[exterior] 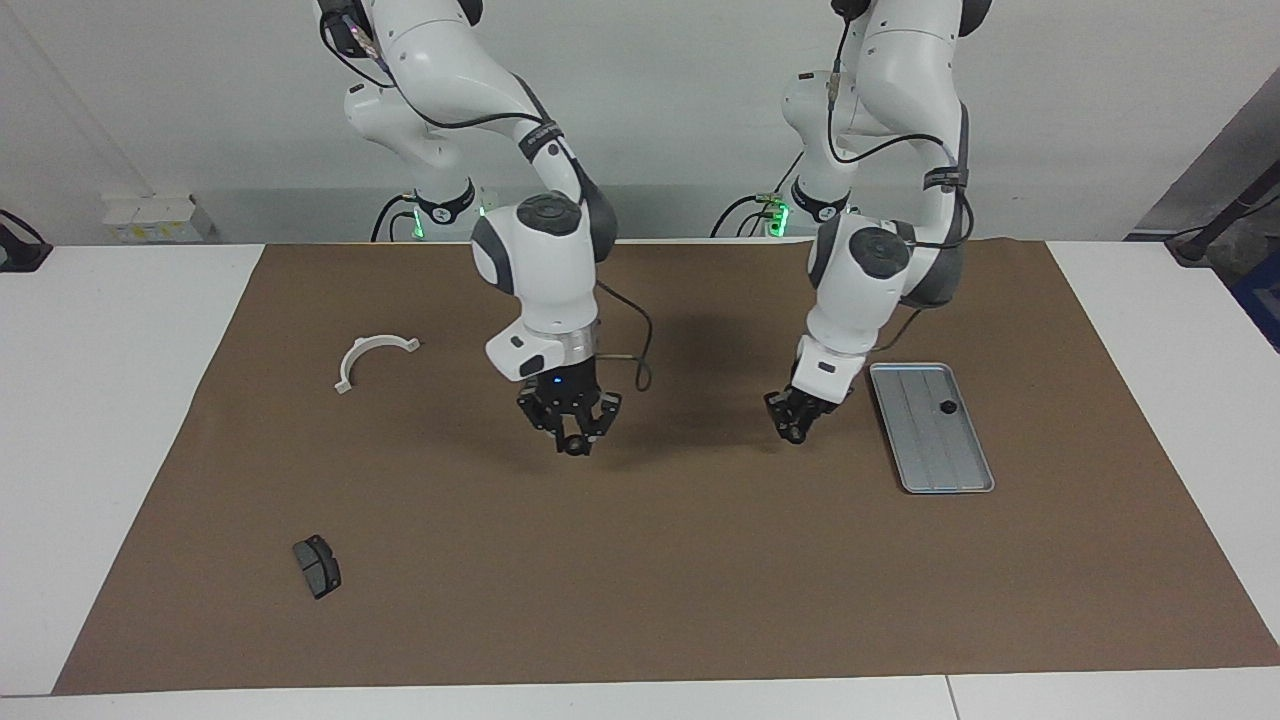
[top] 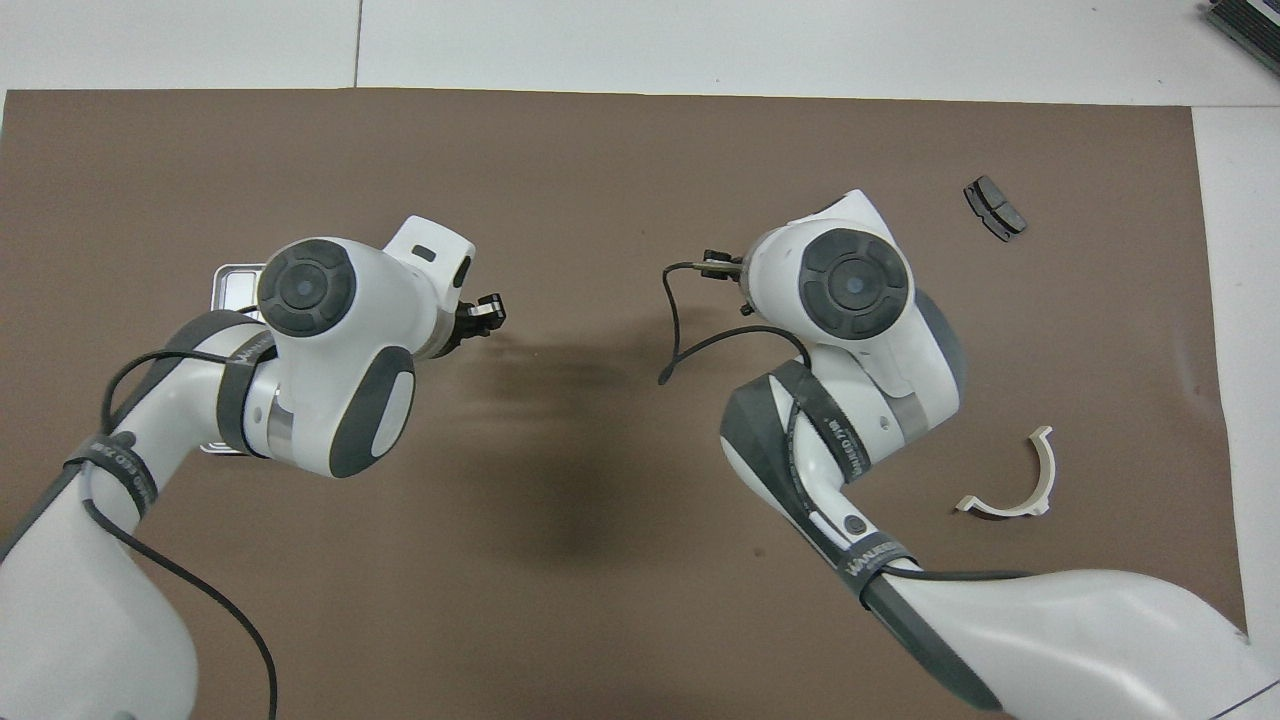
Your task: Place bearing gear from tray to pile
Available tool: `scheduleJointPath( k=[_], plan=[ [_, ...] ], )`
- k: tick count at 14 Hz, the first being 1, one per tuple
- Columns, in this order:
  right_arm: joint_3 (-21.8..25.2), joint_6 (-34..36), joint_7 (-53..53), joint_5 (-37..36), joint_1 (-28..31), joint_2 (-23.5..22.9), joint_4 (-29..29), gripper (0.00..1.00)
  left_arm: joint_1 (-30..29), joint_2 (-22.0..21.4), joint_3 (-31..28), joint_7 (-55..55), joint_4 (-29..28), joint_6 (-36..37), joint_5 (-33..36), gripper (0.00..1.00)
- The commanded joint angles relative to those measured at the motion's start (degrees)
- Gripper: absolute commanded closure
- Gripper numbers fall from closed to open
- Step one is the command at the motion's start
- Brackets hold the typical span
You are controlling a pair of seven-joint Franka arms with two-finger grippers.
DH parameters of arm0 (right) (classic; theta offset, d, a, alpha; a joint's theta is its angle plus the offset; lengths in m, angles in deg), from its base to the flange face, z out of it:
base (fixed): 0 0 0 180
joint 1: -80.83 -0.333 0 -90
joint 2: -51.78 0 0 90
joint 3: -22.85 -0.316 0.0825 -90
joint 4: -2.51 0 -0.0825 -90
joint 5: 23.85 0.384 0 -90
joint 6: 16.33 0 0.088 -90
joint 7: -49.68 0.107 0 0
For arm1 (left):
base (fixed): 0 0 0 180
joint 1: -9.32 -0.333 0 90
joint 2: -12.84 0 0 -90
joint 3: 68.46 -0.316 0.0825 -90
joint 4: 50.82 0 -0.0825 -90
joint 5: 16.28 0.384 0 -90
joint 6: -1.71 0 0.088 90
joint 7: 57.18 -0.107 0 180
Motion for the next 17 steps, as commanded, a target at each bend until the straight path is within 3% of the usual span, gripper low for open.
scheduleJointPath(
  k=[1, 5, 7, 8, 10, 11, 14, 15, 16, 17],
  plan=[
    [-1.1, -0.9, -9.2, 0.6, 6.8, 4.0, -7.0, 1.0, 5.9, 0.0, -0.9, 4.9, -1.3, -3.2, 0.2, 0.88],
    [-1.0, -1.0, -27.4, 9.5, 16.4, 4.0, -9.0, 1.0, 13.0, 0.3, -0.9, 7.8, -4.3, -9.2, 0.2, 0.78],
    [-1.0, -1.1, -32.8, 10.3, 20.5, 4.0, -11.0, 1.0, 15.2, 0.8, -0.9, 9.2, -4.4, -10.4, 0.2, 0.7],
    [-1.0, -1.2, -34.7, 10.3, 22.0, 4.0, -11.9, 1.0, 15.7, 0.8, -0.9, 10.0, -4.2, -10.4, 0.2, 0.58],
    [-1.0, -1.3, -39.6, 10.3, 25.6, 4.0, -13.9, 1.0, 15.8, 0.9, -1.0, 10.2, -3.6, -10.3, 0.2, 0.09],
    [-1.0, -1.4, -41.3, 10.4, 27.1, 4.1, -14.7, 1.0, 15.4, 0.9, -1.1, 10.1, -3.4, -9.8, 0.2, 0.0],
    [-1.0, -1.6, -44.6, 10.4, 30.4, 4.7, -17.3, 0.96, 11.9, 0.2, -1.4, 9.7, -2.0, -7.2, 0.3, 0.0],
    [-1.0, -1.3, -44.7, 10.4, 30.6, 4.9, -17.7, 0.76, 8.6, -0.2, -1.4, 9.3, -1.0, -4.6, 0.6, 0.0],
    [-1.0, -1.0, -45.0, 10.4, 30.8, 4.9, -17.6, 0.41, 5.8, -0.5, -1.4, 8.1, 0.5, -1.3, 0.8, 0.0],
    [-1.1, -0.9, -45.1, 10.4, 30.9, 5.0, -17.3, 0.27, 2.5, -0.5, -1.3, 4.8, 1.9, 1.6, 0.8, 0.01]
  ],
)
